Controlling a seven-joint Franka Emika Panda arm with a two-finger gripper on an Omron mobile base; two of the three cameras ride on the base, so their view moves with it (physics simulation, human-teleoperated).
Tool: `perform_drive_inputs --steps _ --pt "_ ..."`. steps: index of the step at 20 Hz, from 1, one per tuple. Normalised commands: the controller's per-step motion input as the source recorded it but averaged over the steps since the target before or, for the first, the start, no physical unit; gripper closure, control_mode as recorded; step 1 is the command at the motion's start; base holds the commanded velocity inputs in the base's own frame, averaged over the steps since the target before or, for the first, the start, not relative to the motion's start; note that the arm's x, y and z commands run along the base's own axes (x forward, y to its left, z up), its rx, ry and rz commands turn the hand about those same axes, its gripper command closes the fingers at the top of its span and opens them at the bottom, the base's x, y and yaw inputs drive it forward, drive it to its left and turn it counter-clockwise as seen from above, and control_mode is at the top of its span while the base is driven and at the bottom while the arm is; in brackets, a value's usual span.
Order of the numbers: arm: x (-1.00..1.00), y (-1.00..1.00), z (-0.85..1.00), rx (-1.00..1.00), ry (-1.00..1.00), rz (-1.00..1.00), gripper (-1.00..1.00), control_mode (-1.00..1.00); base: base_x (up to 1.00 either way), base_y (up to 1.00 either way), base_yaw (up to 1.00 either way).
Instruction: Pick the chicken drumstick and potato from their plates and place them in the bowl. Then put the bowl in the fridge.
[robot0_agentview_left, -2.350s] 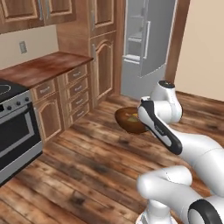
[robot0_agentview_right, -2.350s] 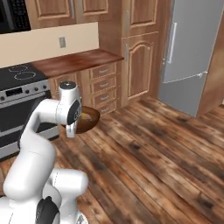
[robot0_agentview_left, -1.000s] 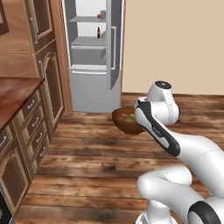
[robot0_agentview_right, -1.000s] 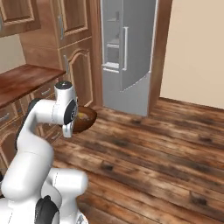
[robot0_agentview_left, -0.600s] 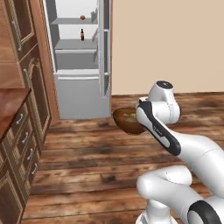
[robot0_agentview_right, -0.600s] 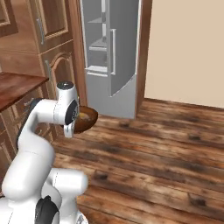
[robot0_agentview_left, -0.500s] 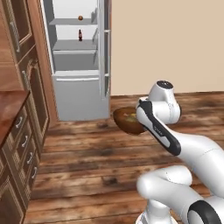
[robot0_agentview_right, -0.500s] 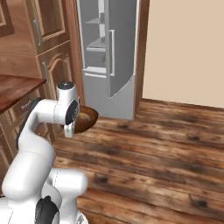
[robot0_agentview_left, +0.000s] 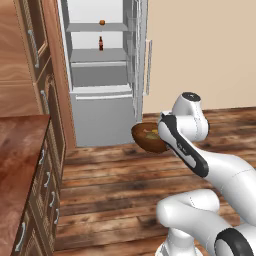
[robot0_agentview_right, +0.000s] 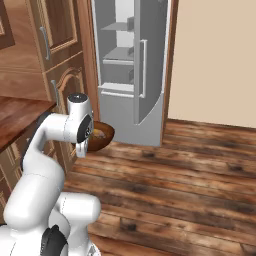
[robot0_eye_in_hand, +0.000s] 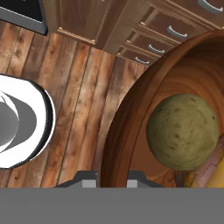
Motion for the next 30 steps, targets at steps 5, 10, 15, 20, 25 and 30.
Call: perform_drive_inputs --steps 5,10,15,20,25,30 --pt "0.0 0.0 0.0 0.0 0.0 0.0 1.0 1.0 0.81 0.52 -0.04" --pt "0.0 0.0 0.0 0.0 0.0 0.0 1.0 1.0 0.84 0.33 -0.11" --pt "0.0 0.0 0.0 0.0 0.0 0.0 1.0 1.0 0.8 0.4 -0.01" --pt "0.0 0.0 0.0 0.0 0.0 0.0 1.0 1.0 0.68 0.54 0.0" --pt "0.0 0.0 0.0 0.0 0.0 0.0 1.0 1.0 0.81 0.38 -0.03" --pt "0.0 0.0 0.0 0.0 0.0 0.0 1.0 1.0 0.82 0.24 -0.11"
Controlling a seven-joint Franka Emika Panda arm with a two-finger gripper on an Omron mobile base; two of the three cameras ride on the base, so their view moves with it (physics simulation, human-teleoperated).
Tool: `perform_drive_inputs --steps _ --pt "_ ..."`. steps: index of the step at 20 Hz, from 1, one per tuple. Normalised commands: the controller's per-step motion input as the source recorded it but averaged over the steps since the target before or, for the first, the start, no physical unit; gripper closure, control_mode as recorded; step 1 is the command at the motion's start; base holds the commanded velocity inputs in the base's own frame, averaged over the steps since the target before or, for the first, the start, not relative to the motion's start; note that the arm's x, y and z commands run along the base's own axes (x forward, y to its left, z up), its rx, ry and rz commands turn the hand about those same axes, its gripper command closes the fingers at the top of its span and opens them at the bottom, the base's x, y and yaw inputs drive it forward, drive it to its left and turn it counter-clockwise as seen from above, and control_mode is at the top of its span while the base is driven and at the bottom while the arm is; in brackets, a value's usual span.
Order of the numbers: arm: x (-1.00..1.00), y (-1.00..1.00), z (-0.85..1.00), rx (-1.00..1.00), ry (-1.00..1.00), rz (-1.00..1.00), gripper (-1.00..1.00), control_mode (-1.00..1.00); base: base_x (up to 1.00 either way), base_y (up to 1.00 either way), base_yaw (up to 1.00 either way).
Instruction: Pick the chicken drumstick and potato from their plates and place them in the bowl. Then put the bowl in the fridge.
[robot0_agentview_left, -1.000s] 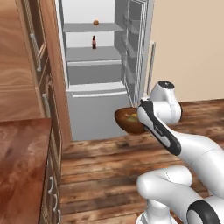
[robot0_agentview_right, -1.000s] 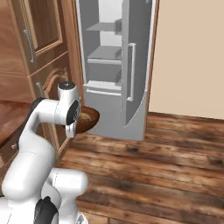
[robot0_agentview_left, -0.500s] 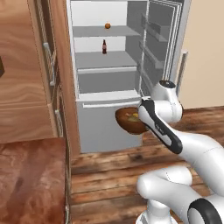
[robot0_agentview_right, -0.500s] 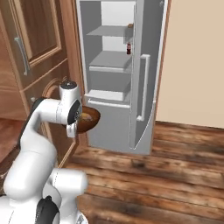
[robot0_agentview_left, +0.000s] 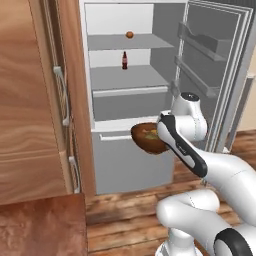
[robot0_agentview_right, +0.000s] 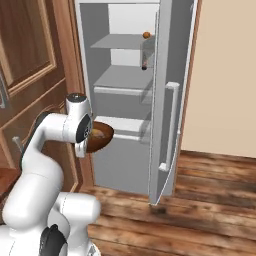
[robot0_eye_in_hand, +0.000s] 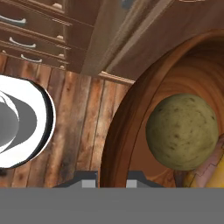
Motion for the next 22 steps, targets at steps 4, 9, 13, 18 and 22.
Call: perform_drive_inputs --steps 4,9,13,18,22 --pt "0.0 0.0 0.0 0.0 0.0 0.0 1.0 1.0 0.74 0.32 -0.13" --pt "0.0 0.0 0.0 0.0 0.0 0.0 1.0 1.0 0.65 0.44 -0.01" --pt "0.0 0.0 0.0 0.0 0.0 0.0 1.0 1.0 0.59 0.34 0.0" --pt "0.0 0.0 0.0 0.0 0.0 0.0 1.0 1.0 0.53 0.16 -0.12" --pt "0.0 0.0 0.0 0.0 0.0 0.0 1.0 1.0 0.57 0.19 -0.15"
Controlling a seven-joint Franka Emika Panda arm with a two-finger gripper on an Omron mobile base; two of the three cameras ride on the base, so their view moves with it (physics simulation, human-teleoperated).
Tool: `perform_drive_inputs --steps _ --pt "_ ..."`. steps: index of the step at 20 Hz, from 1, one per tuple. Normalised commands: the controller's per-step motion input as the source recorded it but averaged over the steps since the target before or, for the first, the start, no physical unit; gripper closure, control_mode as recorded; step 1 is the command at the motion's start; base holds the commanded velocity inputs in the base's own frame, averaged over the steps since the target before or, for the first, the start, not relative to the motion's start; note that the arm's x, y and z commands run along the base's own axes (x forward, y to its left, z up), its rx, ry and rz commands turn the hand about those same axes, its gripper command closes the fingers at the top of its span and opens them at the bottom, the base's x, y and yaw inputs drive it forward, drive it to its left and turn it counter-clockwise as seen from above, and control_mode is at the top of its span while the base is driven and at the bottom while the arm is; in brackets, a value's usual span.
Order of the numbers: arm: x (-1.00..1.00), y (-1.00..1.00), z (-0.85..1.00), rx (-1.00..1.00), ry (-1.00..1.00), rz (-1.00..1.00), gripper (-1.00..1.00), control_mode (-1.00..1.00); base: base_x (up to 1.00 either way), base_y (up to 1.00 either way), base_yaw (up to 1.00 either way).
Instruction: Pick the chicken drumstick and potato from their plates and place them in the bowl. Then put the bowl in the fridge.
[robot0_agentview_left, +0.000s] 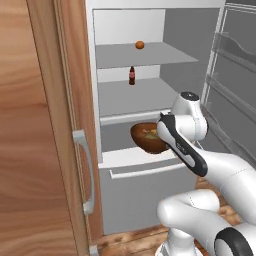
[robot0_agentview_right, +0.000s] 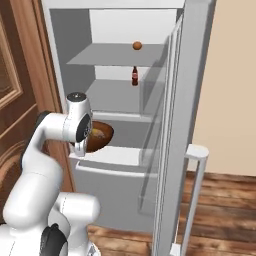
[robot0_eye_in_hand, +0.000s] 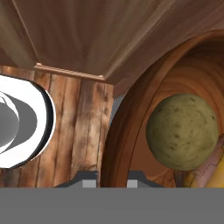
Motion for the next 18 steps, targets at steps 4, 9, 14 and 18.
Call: perform_drive_inputs --steps 4,9,14,18 --pt "0.0 0.0 0.0 0.0 0.0 0.0 1.0 1.0 0.51 0.26 -0.06" --pt "0.0 0.0 0.0 0.0 0.0 0.0 1.0 1.0 0.41 0.27 0.0" --pt "0.0 0.0 0.0 0.0 0.0 0.0 1.0 1.0 0.23 0.13 0.02" --pt "0.0 0.0 0.0 0.0 0.0 0.0 1.0 1.0 0.0 0.0 0.0"
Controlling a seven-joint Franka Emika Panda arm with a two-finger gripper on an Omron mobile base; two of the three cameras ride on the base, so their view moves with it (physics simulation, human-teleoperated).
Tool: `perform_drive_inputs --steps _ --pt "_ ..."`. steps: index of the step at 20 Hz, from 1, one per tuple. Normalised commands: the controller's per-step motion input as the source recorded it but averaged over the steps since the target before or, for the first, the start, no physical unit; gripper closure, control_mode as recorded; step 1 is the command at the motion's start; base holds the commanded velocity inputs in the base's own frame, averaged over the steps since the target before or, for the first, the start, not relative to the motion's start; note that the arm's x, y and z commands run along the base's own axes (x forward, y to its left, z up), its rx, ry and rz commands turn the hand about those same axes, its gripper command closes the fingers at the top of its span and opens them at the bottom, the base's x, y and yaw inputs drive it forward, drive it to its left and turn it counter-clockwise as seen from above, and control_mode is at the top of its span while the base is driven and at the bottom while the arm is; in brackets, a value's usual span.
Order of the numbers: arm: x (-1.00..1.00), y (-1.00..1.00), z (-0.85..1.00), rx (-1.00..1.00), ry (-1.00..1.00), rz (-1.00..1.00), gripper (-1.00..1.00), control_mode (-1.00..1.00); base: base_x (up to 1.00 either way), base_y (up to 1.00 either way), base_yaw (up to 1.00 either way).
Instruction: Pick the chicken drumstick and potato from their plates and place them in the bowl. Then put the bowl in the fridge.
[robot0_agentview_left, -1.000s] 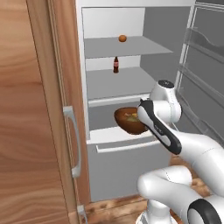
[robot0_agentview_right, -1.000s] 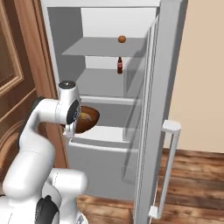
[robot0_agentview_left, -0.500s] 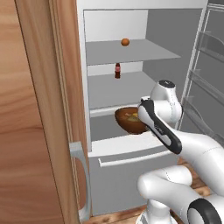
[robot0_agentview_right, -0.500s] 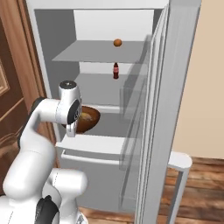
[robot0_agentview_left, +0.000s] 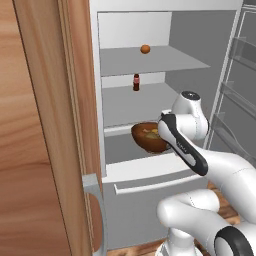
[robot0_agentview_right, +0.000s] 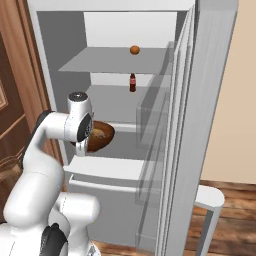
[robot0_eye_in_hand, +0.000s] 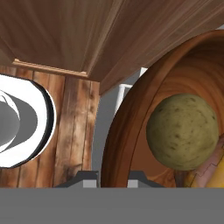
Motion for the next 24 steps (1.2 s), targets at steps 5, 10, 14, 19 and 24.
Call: perform_drive_inputs --steps 5,10,14,19,24 --pt "0.0 0.0 0.0 0.0 0.0 0.0 1.0 1.0 0.0 0.0 0.0" --pt "0.0 0.0 0.0 0.0 0.0 0.0 1.0 1.0 0.0 0.0 0.0" --pt "0.0 0.0 0.0 0.0 0.0 0.0 1.0 1.0 0.0 0.0 0.0" --pt "0.0 0.0 0.0 0.0 0.0 0.0 1.0 -1.0 0.0 0.0 0.0" --pt "0.0 0.0 0.0 0.0 0.0 0.0 1.0 -1.0 0.0 0.0 0.0"
